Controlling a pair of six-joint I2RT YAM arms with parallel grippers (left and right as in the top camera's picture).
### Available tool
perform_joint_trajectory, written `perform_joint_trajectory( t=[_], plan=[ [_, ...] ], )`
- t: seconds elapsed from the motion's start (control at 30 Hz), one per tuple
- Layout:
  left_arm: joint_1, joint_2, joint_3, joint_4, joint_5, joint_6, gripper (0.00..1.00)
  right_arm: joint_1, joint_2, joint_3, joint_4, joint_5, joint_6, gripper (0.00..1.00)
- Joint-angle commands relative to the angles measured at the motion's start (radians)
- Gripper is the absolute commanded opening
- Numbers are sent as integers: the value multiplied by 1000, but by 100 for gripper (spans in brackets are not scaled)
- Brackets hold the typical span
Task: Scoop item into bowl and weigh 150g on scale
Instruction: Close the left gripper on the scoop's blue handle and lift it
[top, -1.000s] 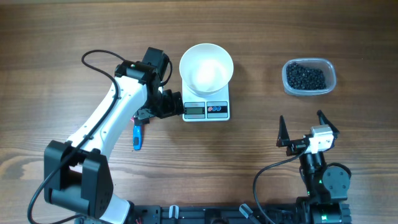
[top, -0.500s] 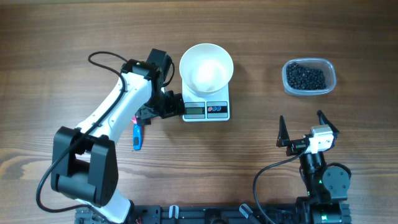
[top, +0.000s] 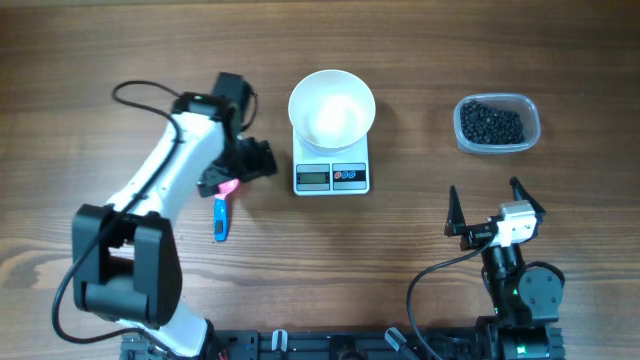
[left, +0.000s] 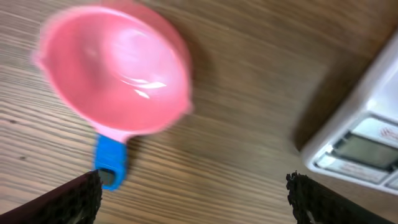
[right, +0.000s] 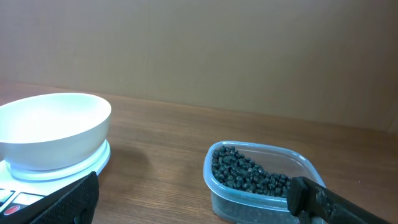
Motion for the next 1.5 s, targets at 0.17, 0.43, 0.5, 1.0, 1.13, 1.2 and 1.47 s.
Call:
perform_joint_trajectory(
  t=[0.17, 0.43, 0.5, 1.0, 1.13, 1.2, 1.47],
  plan=[
    [121, 7, -7, -90, 71, 71, 100, 6, -11, -1, 2, 13, -8, 100],
    [137, -41, -7, -183, 87, 71, 100, 6, -11, -1, 2, 13, -9, 100],
    [137, -68, -7, -199, 101, 71, 100, 6, -11, -1, 2, 13, -8, 100],
    [136, -279, -268, -51, 109, 33, 100, 6, -11, -1, 2, 13, -9, 100],
    [137, -275, -299, 43, 95, 14, 100, 6, -11, -1, 2, 13, -8, 100],
    [137, -275, -301, 76, 62, 14, 100, 6, -11, -1, 2, 13, -9, 100],
    [137, -275, -305, 87, -10, 15, 100, 6, -11, -1, 2, 13, -9, 100]
  ],
)
